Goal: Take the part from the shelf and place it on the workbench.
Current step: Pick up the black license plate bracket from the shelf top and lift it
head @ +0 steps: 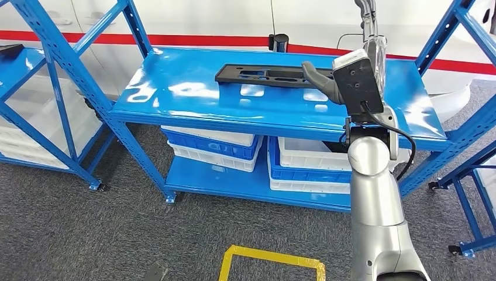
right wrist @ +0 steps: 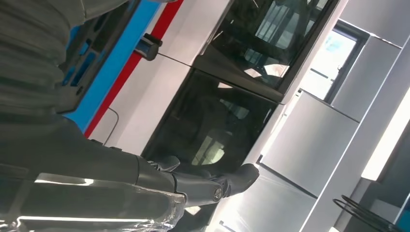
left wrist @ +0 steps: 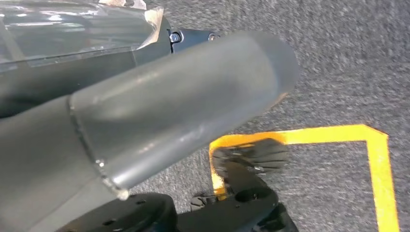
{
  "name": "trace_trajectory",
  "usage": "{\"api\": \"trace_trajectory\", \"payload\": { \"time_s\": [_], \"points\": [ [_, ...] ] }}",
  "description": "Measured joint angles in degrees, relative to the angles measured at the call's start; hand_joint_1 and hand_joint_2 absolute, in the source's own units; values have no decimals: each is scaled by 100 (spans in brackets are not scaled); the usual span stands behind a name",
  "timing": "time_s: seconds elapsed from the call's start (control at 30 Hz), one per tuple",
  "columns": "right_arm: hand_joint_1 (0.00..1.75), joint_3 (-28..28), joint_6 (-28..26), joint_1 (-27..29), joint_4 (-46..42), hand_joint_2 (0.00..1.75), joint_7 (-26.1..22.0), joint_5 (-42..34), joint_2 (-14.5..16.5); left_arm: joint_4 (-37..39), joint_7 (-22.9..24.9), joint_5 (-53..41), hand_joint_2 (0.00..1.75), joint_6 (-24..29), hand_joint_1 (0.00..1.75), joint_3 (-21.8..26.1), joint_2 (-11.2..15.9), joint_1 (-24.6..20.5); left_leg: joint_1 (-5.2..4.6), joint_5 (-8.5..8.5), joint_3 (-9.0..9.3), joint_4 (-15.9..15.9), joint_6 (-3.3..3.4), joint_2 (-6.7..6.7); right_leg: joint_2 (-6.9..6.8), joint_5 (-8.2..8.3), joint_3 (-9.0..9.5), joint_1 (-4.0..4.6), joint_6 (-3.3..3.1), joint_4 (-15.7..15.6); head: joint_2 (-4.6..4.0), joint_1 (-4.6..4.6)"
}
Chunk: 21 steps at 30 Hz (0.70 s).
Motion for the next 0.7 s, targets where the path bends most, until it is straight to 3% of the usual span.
{"api": "trace_trajectory", "payload": {
  "time_s": [0.03, 0.1, 0.17, 0.23, 0.3, 0.37, 0.4, 0.47, 0.5, 0.53, 0.57, 0.63, 0.7],
  "points": [
    [0, 5, 2, 5, 10, 175, -1, -1, -1, 4, 7, -5, 0, 6, 0, -3, 19, 9, -56, 208, 103, -199, 73, -43, 17, -28, 92, 0, 17, -53, 0, 4],
    [0, 13, 4, -24, 16, 175, -1, -2, 7, 7, 16, -9, 0, 16, 0, -5, 28, 4, -80, 192, 300, -380, 82, -81, 33, 6, 249, 26, 93, -92, 0, -3],
    [0, 15, 3, -71, 9, 175, -5, -5, 10, 7, 33, -24, 0, 18, 0, -4, 15, -15, -60, 140, 524, -513, 65, -63, 14, 64, 187, 44, 156, 174, 0, -6],
    [0, 20, 2, -75, 8, 175, -7, -5, 8, 7, 65, -58, 0, 22, 0, -4, 1, -24, -28, 77, 695, -548, 80, -55, -9, 6, -225, 33, 184, 805, 0, -8],
    [0, 20, 2, -49, 13, 175, -3, -3, -6, 8, 92, -84, 0, 26, 0, -7, -9, -11, -8, -45, 816, -547, 70, -62, -16, -280, -734, 16, 177, 1337, 0, -9],
    [0, 19, 2, -30, 18, 175, -2, -1, -20, 11, 102, -90, 0, 30, 0, -8, -20, 15, 7, -189, 969, -541, 25, -84, -24, -516, -1007, -22, 196, 1296, 0, -8],
    [0, 19, 3, -28, 20, 175, -2, 1, -23, 13, 103, -91, 0, 32, 0, -8, -21, 22, 18, -265, 1057, -530, 1, -93, -30, -432, -1025, -48, 261, 1043, 0, -8],
    [0, 20, 4, -26, 28, 175, -2, 4, -36, 16, 103, -99, 0, 33, 0, -8, -17, 26, 33, -425, 1196, -479, -59, -107, -48, 151, -935, -92, 453, 352, 0, -2],
    [0, 24, 7, -29, 34, 175, -1, 5, -40, 17, 99, -107, 0, 21, 0, -8, -14, 26, 35, -498, 1242, -446, -97, -113, -69, 451, -869, -91, 484, 101, 0, 2],
    [0, 27, 9, -32, 38, 175, 1, 5, -42, 19, 94, -115, 0, 2, 0, -8, -13, 25, 35, -554, 1269, -417, -136, -116, -82, 687, -815, -83, 453, -37, 0, 5],
    [0, 31, 11, -43, 40, 175, 2, 5, -42, 20, 88, -122, 0, -20, 0, -8, -13, 24, 34, -582, 1298, -370, -169, -114, -94, 804, -780, -71, 365, -72, 0, 6],
    [0, 39, 16, -66, 37, 175, 2, 6, -23, 19, 73, -127, 0, -49, 0, -8, -6, 19, 45, -600, 1244, -238, -219, -89, -90, 863, -712, -94, 183, -89, 0, 1],
    [0, 49, 17, -87, 37, 175, 1, 8, 2, 19, 61, -128, 0, -52, 0, -10, -6, 9, 80, -686, 1007, 175, -294, -29, -90, 838, -662, -125, 88, -105, 0, -25]
  ]
}}
